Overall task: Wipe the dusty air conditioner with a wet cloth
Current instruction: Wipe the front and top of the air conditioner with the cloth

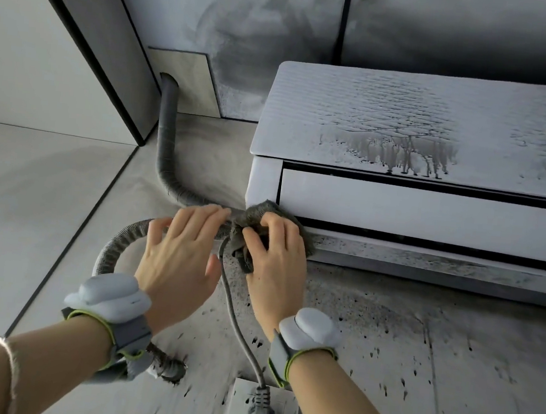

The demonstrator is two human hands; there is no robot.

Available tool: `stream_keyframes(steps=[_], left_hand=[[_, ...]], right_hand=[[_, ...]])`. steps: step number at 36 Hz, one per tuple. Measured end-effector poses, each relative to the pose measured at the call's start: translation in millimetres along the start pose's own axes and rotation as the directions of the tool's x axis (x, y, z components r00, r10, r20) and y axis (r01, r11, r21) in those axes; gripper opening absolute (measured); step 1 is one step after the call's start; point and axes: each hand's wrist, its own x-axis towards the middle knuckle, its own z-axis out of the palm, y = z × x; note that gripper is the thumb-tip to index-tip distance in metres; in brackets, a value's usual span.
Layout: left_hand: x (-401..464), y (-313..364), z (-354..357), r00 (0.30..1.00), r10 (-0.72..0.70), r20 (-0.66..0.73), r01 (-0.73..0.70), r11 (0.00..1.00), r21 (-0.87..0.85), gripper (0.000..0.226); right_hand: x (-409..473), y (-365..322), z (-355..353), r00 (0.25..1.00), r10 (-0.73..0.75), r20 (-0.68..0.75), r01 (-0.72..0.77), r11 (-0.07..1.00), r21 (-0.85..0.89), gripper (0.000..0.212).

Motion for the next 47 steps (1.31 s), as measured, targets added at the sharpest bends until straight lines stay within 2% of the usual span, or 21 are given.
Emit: stream_keyframes(steps=[3, 6, 8, 10, 11, 12, 14, 16, 17, 19, 22, 26, 30, 33, 35, 37, 39, 42, 45, 47], left_hand=[[4.8, 3.9, -5.3, 0.998, 0.062, -0.019, -0.061, 0.998, 0.012, 0.057], [11.5, 6.2, -7.3, 0.984, 0.178, -0.033, -0.175, 0.981, 0.081, 0.058], [15.6, 7.4, -8.6, 0.968, 0.249, -0.033, -0.242, 0.960, 0.143, 0.059], [18.8, 10.2, -8.5, 0.955, 0.296, -0.020, -0.285, 0.935, 0.208, 0.059], [19.5, 11.3, -7.8, 0.951, 0.309, -0.007, -0.298, 0.924, 0.240, 0.058], [19.8, 12.0, -6.7, 0.948, 0.317, 0.003, -0.306, 0.915, 0.264, 0.057], [20.3, 11.9, -4.3, 0.945, 0.328, 0.011, -0.316, 0.899, 0.305, 0.056], [20.3, 10.4, -3.0, 0.940, 0.341, 0.020, -0.328, 0.882, 0.339, 0.057], [20.5, 9.3, -3.0, 0.936, 0.351, 0.026, -0.337, 0.874, 0.349, 0.057], [21.4, 8.0, -4.5, 0.931, 0.364, 0.033, -0.351, 0.866, 0.355, 0.057], [21.8, 6.8, -5.7, 0.925, 0.378, 0.045, -0.369, 0.860, 0.354, 0.059], [22.8, 6.2, -6.1, 0.917, 0.398, 0.020, -0.381, 0.859, 0.342, 0.057], [25.0, 6.9, -6.7, 0.913, 0.407, 0.007, -0.386, 0.860, 0.334, 0.057], [24.8, 7.0, -5.0, 0.911, 0.413, -0.005, -0.389, 0.862, 0.325, 0.057], [24.9, 7.6, -5.0, 0.908, 0.418, -0.017, -0.391, 0.861, 0.325, 0.058], [24.5, 7.7, -4.5, 0.910, 0.414, -0.024, -0.386, 0.867, 0.315, 0.059], [24.3, 8.0, -3.5, 0.913, 0.407, -0.028, -0.379, 0.871, 0.314, 0.058], [23.8, 8.2, -1.7, 0.916, 0.400, -0.021, -0.374, 0.874, 0.309, 0.058], [23.1, 8.3, -0.5, 0.921, 0.390, -0.026, -0.364, 0.880, 0.304, 0.058], [22.4, 8.6, 0.7, 0.921, 0.389, -0.035, -0.361, 0.882, 0.304, 0.058]], right_hand=[[-11.6, -4.1, 3.1, 0.977, 0.209, 0.031, -0.211, 0.973, 0.096, 0.038], [-10.7, -19.0, 8.0, 0.894, 0.447, 0.011, -0.439, 0.873, 0.213, 0.025], [-7.3, -33.2, 13.8, 0.843, 0.536, -0.040, -0.508, 0.819, 0.267, 0.012], [-4.1, -45.5, 16.8, 0.788, 0.612, -0.063, -0.566, 0.761, 0.318, 0.014], [-3.7, -50.5, 19.6, 0.738, 0.669, -0.084, -0.610, 0.716, 0.339, 0.015], [-3.3, -52.5, 22.2, 0.655, 0.750, -0.096, -0.674, 0.637, 0.373, 0.016], [-1.2, -55.3, 26.8, 0.517, 0.854, -0.050, -0.809, 0.507, 0.296, 0.013], [4.6, -61.8, 26.0, 0.425, 0.905, -0.006, -0.802, 0.380, 0.461, 0.020], [4.2, -64.4, 27.1, 0.366, 0.930, -0.020, -0.802, 0.326, 0.500, 0.022], [6.0, -63.7, 26.9, 0.300, 0.954, 0.012, -0.786, 0.240, 0.570, 0.023], [6.7, -49.3, 26.9, 0.123, 0.977, 0.173, -0.802, -0.004, 0.597, 0.028], [4.1, -33.9, 20.2, 0.052, 0.954, 0.296, -0.786, -0.144, 0.602, 0.033], [4.2, -19.1, 14.9, -0.069, 0.907, 0.416, -0.684, -0.347, 0.642, 0.026], [11.0, -23.3, 6.4, -0.099, 0.866, 0.491, -0.619, -0.440, 0.650, 0.018], [16.3, -29.1, -0.7, -0.071, 0.837, 0.542, -0.599, -0.471, 0.648, 0.018], [21.6, -32.0, -6.6, -0.022, 0.824, 0.567, -0.586, -0.470, 0.660, 0.019], [25.2, -30.5, -9.6, -0.004, 0.823, 0.568, -0.611, -0.452, 0.650, 0.019], [21.4, -15.7, -11.7, -0.052, 0.844, 0.535, -0.669, -0.426, 0.608, 0.023], [13.7, 3.2, -18.3, -0.114, 0.839, 0.533, -0.663, -0.463, 0.588, 0.020], [10.7, 11.4, -22.5, -0.109, 0.836, 0.538, -0.670, -0.461, 0.581, 0.018]])
